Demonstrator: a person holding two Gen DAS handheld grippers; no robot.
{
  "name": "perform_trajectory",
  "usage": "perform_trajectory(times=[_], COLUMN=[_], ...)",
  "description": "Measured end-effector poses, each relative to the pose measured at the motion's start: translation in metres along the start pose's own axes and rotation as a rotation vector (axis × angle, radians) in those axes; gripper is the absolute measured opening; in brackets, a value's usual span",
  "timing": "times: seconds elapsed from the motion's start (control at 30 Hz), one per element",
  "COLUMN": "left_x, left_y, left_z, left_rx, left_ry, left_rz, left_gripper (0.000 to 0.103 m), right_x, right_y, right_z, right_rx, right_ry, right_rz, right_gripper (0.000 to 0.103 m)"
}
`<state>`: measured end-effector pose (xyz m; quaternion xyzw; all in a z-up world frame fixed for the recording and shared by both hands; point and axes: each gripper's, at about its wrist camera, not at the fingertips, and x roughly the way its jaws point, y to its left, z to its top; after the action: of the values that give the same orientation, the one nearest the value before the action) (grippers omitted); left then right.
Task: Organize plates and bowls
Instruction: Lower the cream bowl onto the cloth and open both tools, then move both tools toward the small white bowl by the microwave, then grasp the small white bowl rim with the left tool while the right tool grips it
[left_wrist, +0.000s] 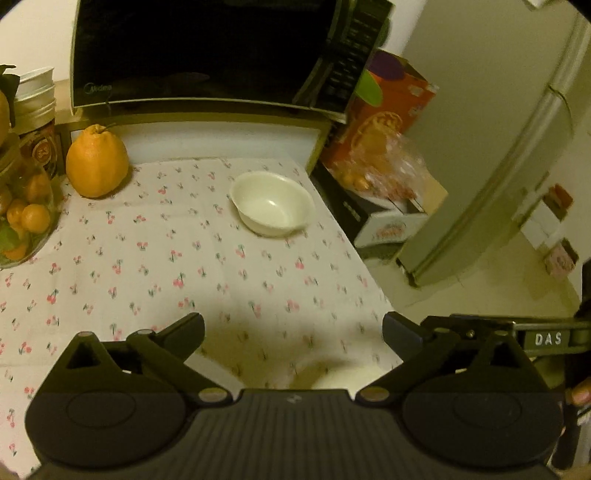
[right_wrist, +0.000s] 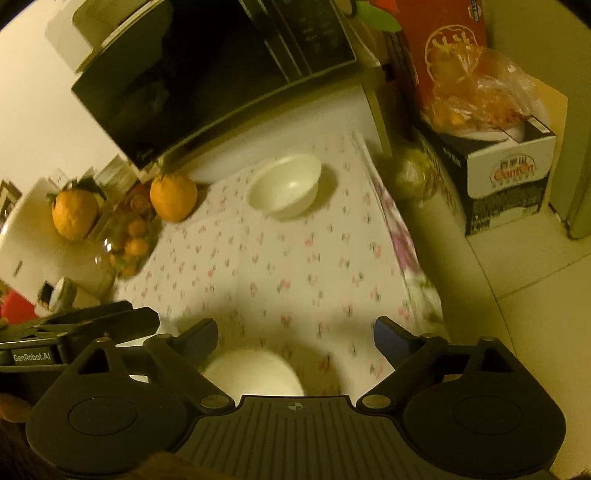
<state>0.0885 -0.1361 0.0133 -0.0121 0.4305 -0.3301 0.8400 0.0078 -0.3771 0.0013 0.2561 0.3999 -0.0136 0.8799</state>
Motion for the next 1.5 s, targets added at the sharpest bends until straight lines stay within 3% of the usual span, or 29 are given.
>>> perform_trajectory(times=[0.37,0.63,0.93,1.0,1.2,1.33,1.5], left_x=[0.052,0.093,0.125,0.129,0.138,0.143,0.145], left_y=[0.017,0.032,0.05,0.054,0.059,0.063,0.067], left_z=[0.052,0.068,0.075,0.075,0.076,0.076,0.076], left_rx=[-0.076,-0.131,-0.158,-0.173,-0.184,-0.204,-0.231], left_ry=[-0.075,-0.08,-0.079,-0.08,-0.084,-0.088,-0.081], left_rz=[0.066,0.031,-0.014,-0.024,-0.023,-0.032,-0.038], left_gripper=[0.103,0.099,0.064,0.053,0.039,0.03,0.013], right_x=[0.057,0.102,0.137,0.143,0.154,0.161,0.165], right_y=[-0.031,-0.051,-0.055,-0.055,-0.052,-0.051,-0.049], right_z=[0.06,0.085,0.099,0.1,0.099,0.099,0.097], right_rx=[0.146,0.245,0.252,0.258,0.245,0.241,0.228], right_ry=[-0.045,-0.056,-0.087,-0.09,-0.091,-0.091,-0.09], right_rz=[0.097,0.147,0.169,0.173,0.154,0.122,0.097], right_gripper=[0.096,0.096,0.095,0.091,0.07,0.041,0.018])
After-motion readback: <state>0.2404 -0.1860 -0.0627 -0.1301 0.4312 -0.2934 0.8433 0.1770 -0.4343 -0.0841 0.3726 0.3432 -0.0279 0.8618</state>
